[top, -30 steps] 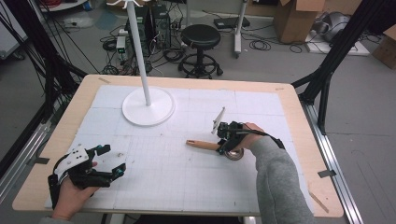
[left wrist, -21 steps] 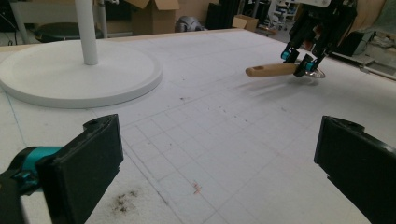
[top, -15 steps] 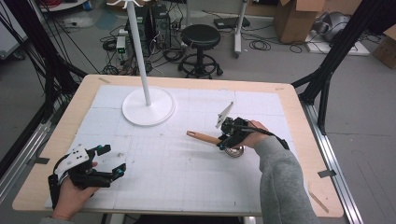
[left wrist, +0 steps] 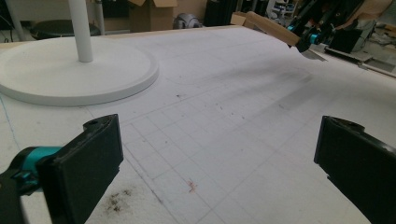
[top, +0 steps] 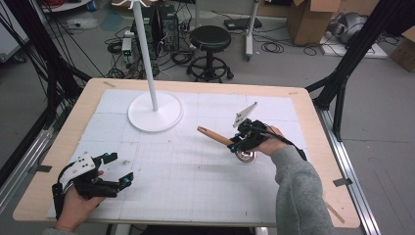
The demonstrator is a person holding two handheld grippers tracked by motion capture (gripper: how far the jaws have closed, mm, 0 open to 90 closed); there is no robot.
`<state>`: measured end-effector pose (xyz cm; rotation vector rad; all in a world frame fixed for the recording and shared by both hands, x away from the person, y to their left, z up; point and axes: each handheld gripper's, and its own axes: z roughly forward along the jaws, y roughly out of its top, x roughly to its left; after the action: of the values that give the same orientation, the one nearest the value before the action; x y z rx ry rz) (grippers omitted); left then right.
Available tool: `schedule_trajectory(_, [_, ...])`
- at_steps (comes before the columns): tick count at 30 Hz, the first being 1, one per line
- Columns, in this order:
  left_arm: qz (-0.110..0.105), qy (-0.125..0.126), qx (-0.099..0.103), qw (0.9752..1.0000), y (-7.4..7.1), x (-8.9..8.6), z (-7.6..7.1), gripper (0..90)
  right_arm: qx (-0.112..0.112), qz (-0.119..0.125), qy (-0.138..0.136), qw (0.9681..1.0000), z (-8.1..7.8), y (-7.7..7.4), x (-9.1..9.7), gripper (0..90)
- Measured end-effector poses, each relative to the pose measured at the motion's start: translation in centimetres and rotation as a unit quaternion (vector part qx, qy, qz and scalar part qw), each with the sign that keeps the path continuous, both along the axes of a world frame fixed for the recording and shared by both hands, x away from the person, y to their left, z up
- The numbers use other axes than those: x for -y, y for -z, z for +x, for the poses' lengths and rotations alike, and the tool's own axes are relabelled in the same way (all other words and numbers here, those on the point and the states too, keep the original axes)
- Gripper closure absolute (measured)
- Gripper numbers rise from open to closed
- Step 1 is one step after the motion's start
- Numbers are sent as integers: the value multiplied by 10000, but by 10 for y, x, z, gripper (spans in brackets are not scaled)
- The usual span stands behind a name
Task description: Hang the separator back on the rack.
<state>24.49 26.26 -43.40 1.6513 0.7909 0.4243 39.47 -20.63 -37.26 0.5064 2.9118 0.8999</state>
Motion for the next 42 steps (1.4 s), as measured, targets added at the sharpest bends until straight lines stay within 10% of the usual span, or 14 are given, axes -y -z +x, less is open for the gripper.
schedule_trajectory(20, [37, -21, -3, 10000, 1, 0, 0, 18, 342, 737, 495, 9955, -7, -7, 14, 700])
schedule_trajectory(42, [-17, -25, 48, 10000, -1, 1, 2, 18, 715, 1722, 880, 9785, -13, -14, 12, 699])
